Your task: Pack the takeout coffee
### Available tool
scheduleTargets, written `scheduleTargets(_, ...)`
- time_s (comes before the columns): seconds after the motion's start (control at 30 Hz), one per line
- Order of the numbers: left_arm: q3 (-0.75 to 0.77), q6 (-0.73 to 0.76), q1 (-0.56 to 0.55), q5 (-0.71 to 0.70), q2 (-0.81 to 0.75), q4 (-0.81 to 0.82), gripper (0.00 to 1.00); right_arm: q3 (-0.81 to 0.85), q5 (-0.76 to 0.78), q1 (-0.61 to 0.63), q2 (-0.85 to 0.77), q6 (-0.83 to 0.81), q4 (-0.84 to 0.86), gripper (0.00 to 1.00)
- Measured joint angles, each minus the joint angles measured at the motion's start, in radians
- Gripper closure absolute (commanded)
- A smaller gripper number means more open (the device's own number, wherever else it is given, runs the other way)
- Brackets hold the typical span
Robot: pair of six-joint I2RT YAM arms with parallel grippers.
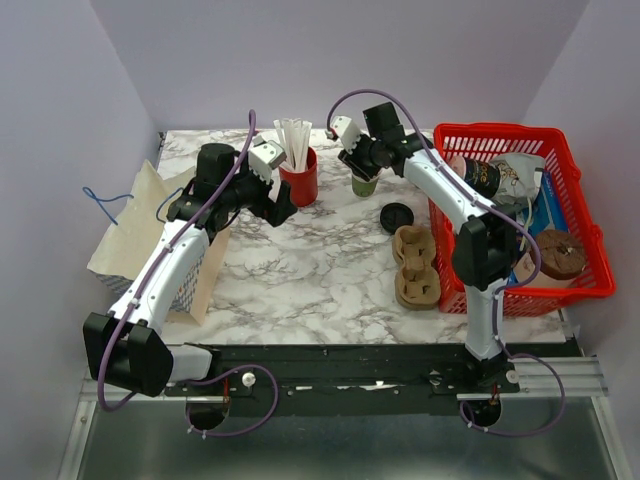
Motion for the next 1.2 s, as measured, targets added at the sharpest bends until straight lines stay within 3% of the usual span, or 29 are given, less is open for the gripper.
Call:
scheduleTargets(0.63, -0.014, -0.008, 0.0, 0.0, -0.002, 0.009, 0.02, -0.003, 0.043, 0.0, 0.033, -0.029, 0.0, 0.66)
scheduleTargets(0.73, -0.018, -0.009, 0.0, 0.0, -0.004, 0.013, 0.02, -0.003, 0.045, 0.0, 0.039, -0.03, 0.0, 0.73)
scheduleTargets(1.0, -0.021, -0.014, 0.0, 0.0, -0.006, 0.014, 0.02, -0.003, 0.047, 0.0, 0.039, -0.033, 0.0, 0.8)
scheduleTargets(1.2, -0.021, -0.021, 0.0, 0.0, -0.006, 0.016, 0.02, -0.003, 0.048, 0.0, 0.039, -0.032, 0.0, 0.78)
